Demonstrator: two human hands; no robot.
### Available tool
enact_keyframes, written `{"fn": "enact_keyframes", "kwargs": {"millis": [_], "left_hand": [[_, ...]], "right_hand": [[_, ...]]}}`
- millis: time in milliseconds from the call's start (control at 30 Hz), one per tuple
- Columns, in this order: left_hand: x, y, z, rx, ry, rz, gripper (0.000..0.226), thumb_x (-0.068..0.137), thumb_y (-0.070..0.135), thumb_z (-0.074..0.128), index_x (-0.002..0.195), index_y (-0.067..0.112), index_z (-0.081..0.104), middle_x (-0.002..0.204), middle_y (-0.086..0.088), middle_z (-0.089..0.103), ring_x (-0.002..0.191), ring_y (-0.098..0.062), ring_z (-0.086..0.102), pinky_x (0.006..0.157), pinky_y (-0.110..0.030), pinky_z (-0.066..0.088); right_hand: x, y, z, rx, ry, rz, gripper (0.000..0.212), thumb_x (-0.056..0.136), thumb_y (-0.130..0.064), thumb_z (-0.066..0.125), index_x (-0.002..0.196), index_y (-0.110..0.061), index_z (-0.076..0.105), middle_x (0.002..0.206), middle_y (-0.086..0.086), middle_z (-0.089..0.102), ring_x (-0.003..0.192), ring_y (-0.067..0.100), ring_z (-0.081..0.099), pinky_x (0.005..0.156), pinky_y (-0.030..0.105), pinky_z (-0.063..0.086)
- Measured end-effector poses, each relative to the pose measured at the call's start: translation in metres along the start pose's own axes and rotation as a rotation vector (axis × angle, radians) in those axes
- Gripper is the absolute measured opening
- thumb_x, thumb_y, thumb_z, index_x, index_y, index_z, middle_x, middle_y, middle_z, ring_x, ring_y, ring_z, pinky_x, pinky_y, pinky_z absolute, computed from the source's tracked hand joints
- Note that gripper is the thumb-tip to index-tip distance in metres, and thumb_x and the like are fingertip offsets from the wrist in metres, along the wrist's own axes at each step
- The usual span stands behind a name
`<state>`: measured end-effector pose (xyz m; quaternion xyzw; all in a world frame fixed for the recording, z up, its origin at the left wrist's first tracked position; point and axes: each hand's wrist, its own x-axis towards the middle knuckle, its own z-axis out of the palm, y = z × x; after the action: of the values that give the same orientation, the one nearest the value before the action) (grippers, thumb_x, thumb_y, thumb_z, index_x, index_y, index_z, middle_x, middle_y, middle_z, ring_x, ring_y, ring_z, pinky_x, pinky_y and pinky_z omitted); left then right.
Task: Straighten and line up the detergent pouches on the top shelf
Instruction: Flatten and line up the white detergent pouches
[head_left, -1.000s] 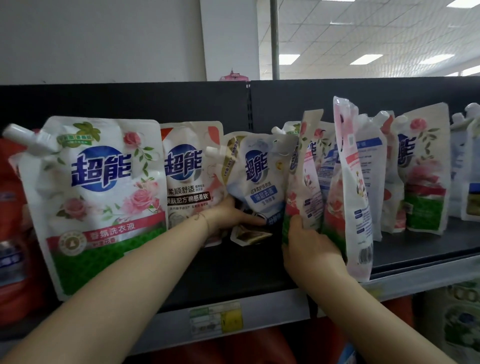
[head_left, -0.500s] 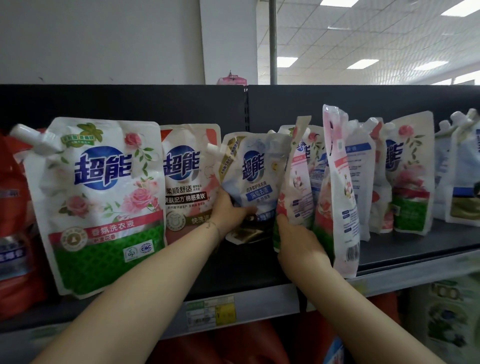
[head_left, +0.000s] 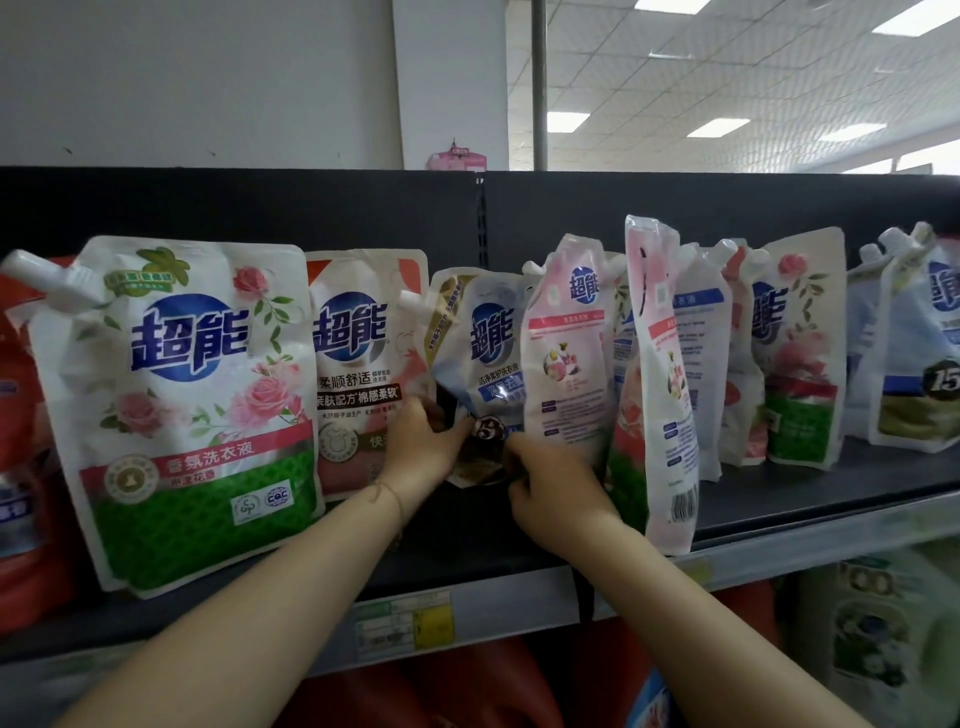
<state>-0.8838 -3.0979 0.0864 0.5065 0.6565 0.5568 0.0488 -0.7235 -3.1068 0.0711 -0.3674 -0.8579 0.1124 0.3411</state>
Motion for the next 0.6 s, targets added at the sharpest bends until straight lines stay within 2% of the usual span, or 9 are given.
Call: {"fn": "enact_keyframes", "kwargs": {"millis": [67,167,300,433,533,600], "left_hand": [[-0.002,-0.002,0.002,-0.031,-0.101,-0.017,0.020,0.087,0.031,0.066,0.087,0.012,0.060,0.085,-0.002,0.066,0.080,-0.018,0.063,0.069,-0.029,0.050],[-0.004,0.001,0.000,-0.073,-0.166,0.036,0.021,0.093,0.029,0.058,0.082,0.012,0.063,0.077,-0.001,0.065,0.074,-0.016,0.061,0.068,-0.028,0.046],[-0.003,0.001,-0.003,-0.138,-0.233,0.023,0.035,0.096,0.030,0.051,0.068,0.014,0.063,0.070,-0.003,0.065,0.069,-0.016,0.060,0.063,-0.028,0.042],[0.000,0.004,-0.003,-0.252,-0.280,-0.014,0.036,0.096,0.024,0.051,0.064,0.014,0.063,0.063,0.001,0.065,0.059,-0.007,0.059,0.056,-0.020,0.043],[0.001,0.003,-0.005,-0.252,-0.297,-0.007,0.032,0.094,0.010,0.050,0.065,0.007,0.062,0.067,-0.007,0.065,0.067,-0.020,0.059,0.063,-0.028,0.045],[-0.002,0.005,-0.008,-0.205,-0.302,-0.053,0.034,0.096,0.002,0.042,0.065,0.008,0.052,0.066,-0.008,0.054,0.066,-0.022,0.055,0.056,-0.023,0.046]], "right_hand": [[0.005,-0.007,0.010,0.013,-0.006,-0.057,0.019,0.086,-0.006,0.052,0.081,-0.024,0.047,0.085,-0.003,0.055,0.080,0.016,0.053,0.069,0.025,0.044],[0.012,-0.014,0.024,0.003,0.014,-0.137,0.015,0.084,-0.005,0.052,0.081,-0.018,0.045,0.085,0.002,0.055,0.078,0.021,0.051,0.065,0.029,0.039],[0.016,-0.007,0.030,0.048,0.036,-0.226,0.018,0.081,-0.003,0.052,0.079,-0.019,0.044,0.080,-0.001,0.053,0.075,0.019,0.050,0.062,0.030,0.041],[0.016,0.001,0.030,0.101,0.059,-0.277,0.021,0.079,-0.005,0.055,0.081,-0.023,0.045,0.076,-0.005,0.055,0.071,0.012,0.049,0.061,0.023,0.040],[0.015,-0.005,0.031,0.138,0.056,-0.335,0.016,0.078,-0.004,0.056,0.086,-0.017,0.051,0.071,-0.010,0.050,0.066,0.006,0.045,0.059,0.018,0.038],[0.015,-0.013,0.032,0.139,0.034,-0.385,0.015,0.079,-0.004,0.056,0.088,-0.015,0.052,0.070,-0.013,0.047,0.065,0.003,0.044,0.057,0.013,0.035]]}}
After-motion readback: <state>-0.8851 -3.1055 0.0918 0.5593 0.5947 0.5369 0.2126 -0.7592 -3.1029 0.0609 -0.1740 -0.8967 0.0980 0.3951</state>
